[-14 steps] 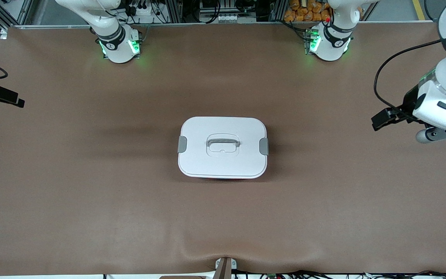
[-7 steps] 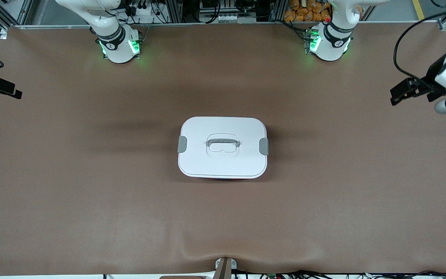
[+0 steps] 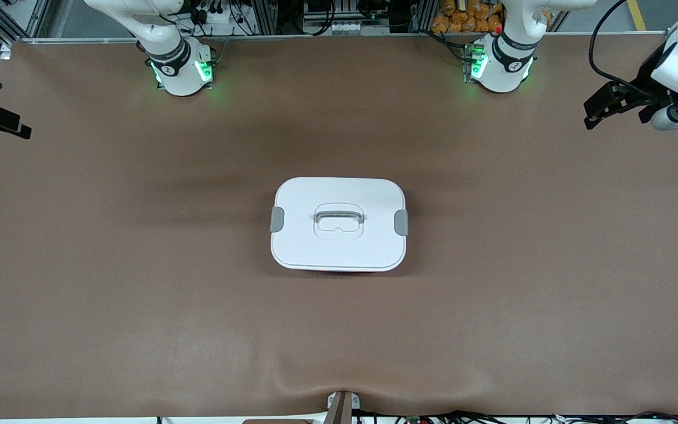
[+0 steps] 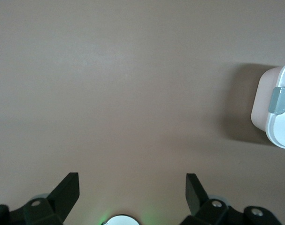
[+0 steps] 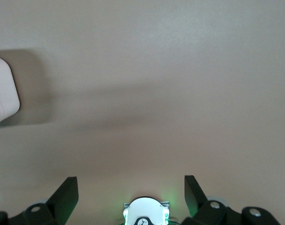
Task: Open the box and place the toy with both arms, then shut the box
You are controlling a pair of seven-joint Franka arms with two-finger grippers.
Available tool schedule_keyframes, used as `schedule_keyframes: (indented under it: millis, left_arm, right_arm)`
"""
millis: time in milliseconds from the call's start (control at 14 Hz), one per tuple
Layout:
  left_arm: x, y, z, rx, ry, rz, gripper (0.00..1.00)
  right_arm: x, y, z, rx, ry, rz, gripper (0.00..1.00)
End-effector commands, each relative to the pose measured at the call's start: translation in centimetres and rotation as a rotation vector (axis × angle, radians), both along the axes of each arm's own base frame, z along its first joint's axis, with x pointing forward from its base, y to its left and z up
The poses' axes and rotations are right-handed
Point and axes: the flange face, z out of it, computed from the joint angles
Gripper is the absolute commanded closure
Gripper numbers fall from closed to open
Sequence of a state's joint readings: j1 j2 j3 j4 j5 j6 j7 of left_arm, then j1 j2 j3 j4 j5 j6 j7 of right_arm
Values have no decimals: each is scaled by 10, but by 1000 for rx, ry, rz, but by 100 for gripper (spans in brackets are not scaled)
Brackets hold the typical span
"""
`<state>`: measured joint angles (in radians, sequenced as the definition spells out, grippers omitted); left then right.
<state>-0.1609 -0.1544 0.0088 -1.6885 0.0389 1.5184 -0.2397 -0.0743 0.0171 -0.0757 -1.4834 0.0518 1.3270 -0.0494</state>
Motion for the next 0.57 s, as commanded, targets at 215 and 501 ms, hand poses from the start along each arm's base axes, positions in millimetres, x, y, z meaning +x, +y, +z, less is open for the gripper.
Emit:
schedule_keyframes:
  millis: [215,501]
  left_arm:
    - [6,4,-2,-27,-54,-24,0]
    - [30,5,-3,-20,-59,-6,0]
  right_arm:
    - [-2,-2,4,-12,-16,-2,0]
    - [3,-3,5,-22,-39,-2,0]
